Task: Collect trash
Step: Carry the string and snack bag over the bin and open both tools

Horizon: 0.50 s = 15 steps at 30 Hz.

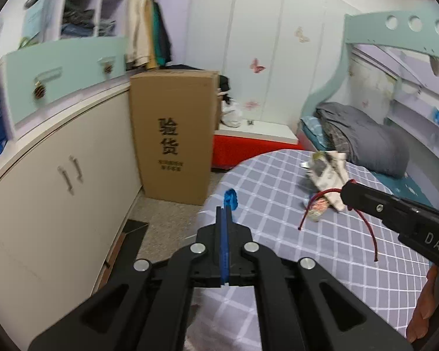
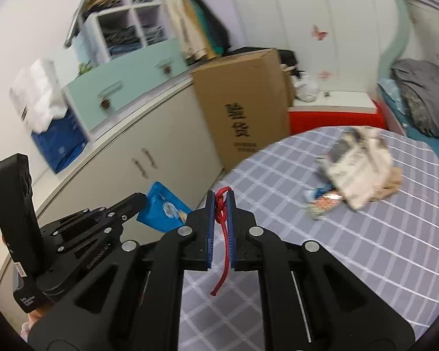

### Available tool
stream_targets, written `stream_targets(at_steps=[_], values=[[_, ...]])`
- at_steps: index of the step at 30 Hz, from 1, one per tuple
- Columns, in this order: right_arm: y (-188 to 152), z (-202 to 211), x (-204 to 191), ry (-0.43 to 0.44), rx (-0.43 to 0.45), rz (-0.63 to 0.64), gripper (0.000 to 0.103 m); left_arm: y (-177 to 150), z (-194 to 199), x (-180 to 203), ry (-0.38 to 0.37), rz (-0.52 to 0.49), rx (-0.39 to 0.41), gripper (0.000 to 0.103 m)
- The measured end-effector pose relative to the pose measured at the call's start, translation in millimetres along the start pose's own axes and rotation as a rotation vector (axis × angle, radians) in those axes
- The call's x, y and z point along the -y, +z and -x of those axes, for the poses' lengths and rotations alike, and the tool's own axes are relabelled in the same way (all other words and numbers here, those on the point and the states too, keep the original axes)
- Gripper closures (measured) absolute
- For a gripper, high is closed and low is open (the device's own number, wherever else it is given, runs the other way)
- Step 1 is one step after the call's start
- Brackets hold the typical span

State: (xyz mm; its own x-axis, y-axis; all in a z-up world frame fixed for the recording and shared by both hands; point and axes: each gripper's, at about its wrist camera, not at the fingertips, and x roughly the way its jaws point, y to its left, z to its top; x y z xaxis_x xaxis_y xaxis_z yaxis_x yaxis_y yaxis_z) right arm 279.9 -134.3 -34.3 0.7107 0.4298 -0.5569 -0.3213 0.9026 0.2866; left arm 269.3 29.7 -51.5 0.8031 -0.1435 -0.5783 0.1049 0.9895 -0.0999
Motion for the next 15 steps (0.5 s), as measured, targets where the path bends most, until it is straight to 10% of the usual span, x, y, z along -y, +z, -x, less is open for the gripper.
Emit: stream_targets(at_steps=[15], values=[[-49,-166,-145,0.110,-0.268,0.164,0.095,-48,-21,-168,0.152,0.184,-0.091,0.103]])
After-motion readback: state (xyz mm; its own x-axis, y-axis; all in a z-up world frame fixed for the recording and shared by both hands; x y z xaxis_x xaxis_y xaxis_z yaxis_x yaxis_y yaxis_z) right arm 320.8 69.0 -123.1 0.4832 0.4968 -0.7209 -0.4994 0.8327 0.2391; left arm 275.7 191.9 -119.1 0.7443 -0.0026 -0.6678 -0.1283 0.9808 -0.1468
